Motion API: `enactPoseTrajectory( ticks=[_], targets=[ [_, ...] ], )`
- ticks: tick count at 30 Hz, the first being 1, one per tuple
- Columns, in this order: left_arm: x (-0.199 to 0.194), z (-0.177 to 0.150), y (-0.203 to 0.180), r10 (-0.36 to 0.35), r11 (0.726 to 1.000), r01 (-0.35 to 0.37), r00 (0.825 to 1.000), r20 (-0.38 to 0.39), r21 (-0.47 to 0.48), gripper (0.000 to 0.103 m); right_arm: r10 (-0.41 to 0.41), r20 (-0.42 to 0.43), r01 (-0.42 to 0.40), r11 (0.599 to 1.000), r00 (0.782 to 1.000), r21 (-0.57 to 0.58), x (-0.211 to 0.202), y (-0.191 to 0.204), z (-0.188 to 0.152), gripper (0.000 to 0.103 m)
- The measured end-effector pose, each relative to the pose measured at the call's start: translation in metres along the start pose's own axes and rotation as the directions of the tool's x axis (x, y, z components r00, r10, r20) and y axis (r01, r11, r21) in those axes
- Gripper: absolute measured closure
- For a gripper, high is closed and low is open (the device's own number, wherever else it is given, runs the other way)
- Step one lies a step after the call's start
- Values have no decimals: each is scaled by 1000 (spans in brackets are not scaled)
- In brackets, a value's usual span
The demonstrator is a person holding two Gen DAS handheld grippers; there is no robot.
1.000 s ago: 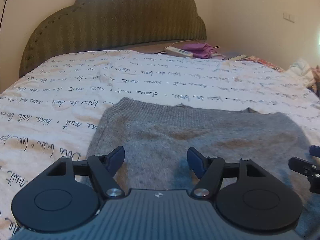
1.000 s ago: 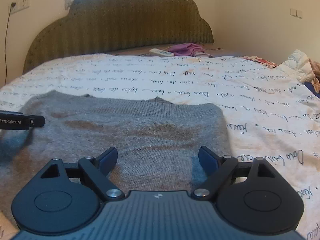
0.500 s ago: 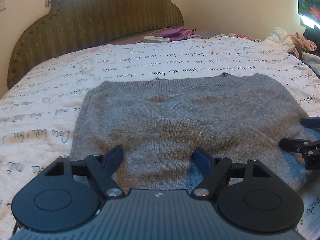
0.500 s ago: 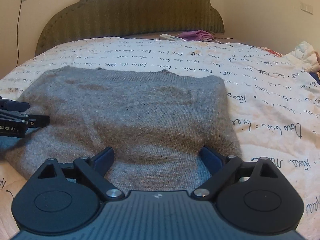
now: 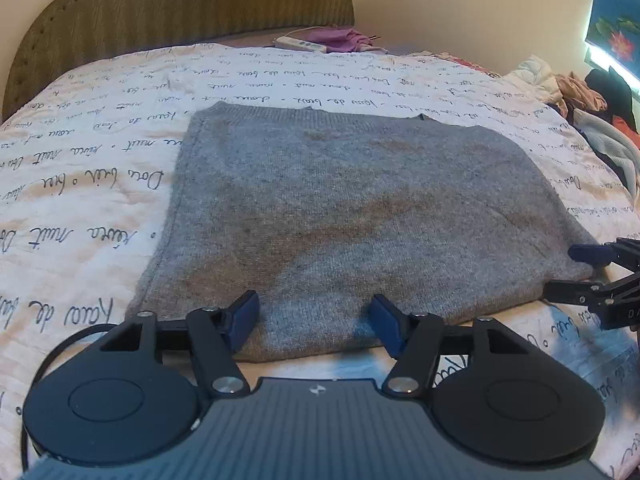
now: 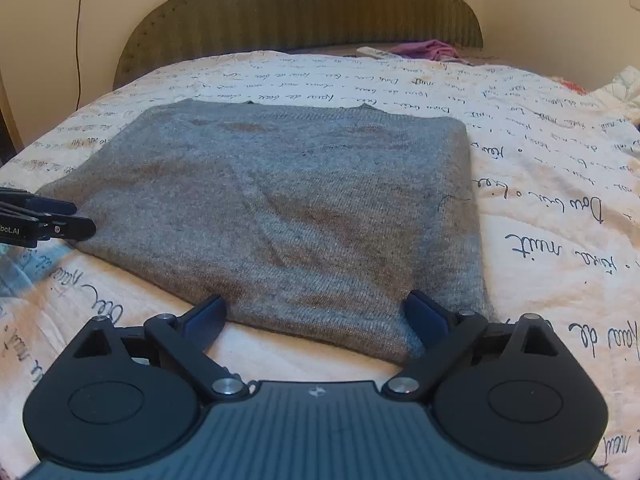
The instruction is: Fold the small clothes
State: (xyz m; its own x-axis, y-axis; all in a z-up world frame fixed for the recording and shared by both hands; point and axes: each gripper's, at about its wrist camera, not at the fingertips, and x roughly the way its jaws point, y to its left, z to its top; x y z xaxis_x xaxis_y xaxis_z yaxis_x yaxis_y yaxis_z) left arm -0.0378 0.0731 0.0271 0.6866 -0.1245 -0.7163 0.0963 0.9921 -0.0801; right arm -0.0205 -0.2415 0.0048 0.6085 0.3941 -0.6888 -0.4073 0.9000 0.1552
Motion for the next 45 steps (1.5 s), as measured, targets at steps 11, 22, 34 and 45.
enactPoseTrajectory(
  ticks=[11, 22, 34, 45],
  targets=[
    [11, 5, -13, -7, 1000, 8, 1000, -9, 7, 39, 81, 53, -87, 989, 995, 120, 81, -53, 136, 5],
    [-34, -19, 14, 20, 988, 2, 990, 143, -152, 35, -49, 55, 46, 997, 997, 66, 94, -40, 127, 4],
    [-26, -26, 74, 26, 750, 66, 991, 129, -658, 27, 204, 131, -208, 978, 970, 19, 30, 15, 94, 4],
    [-6, -13, 73, 85, 787, -18, 993, 80, -617, 95, 282, 80, -286, 957, 956, 38, 43, 27, 116, 4]
  ],
)
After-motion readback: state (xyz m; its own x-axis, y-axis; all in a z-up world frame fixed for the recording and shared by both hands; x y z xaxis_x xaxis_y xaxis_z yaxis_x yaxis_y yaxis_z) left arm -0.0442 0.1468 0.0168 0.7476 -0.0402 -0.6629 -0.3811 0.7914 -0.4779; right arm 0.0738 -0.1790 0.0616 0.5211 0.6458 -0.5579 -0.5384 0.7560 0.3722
